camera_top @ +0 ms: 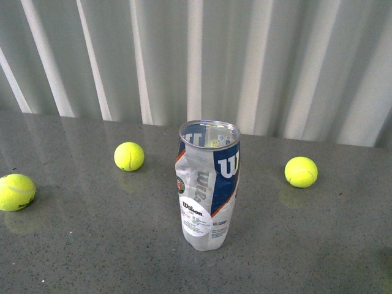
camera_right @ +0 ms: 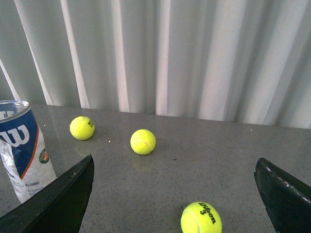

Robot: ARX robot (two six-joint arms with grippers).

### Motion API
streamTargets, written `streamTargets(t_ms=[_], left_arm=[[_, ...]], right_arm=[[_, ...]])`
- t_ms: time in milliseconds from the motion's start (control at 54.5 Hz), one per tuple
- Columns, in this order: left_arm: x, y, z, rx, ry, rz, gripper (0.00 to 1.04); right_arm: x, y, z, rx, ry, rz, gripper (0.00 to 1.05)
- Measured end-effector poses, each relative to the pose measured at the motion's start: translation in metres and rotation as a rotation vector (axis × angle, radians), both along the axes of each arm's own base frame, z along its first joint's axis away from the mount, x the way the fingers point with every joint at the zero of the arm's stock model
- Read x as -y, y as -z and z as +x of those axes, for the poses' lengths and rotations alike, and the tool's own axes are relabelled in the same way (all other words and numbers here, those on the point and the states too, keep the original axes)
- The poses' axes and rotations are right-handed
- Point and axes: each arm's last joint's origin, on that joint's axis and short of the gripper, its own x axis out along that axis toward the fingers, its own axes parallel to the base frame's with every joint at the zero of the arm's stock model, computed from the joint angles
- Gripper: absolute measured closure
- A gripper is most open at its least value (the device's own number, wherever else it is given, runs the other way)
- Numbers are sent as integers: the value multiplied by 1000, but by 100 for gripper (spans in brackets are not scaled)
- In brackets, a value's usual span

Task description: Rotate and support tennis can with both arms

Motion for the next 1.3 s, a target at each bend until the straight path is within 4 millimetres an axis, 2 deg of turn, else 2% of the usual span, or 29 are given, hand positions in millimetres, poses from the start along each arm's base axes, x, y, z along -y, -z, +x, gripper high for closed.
streamTargets(t_ms=[220, 440, 532, 788, 898, 1302], left_arm=[[0, 3, -12, -9, 0, 0, 101], [0, 3, -13, -7, 0, -1, 100], [0, 3, -13, -7, 0, -1, 85], [0, 3, -13, -7, 0, -1, 22], [0, 3, -13, -7, 0, 0, 5], [0, 3, -13, -7, 0, 0, 7]], right_arm=[[0, 0, 0, 0, 0, 0, 7], [0, 0, 0, 0, 0, 0, 7], [0, 0, 0, 0, 0, 0, 7], [0, 0, 0, 0, 0, 0, 7], [0, 0, 0, 0, 0, 0, 7], [0, 0, 0, 0, 0, 0, 7]])
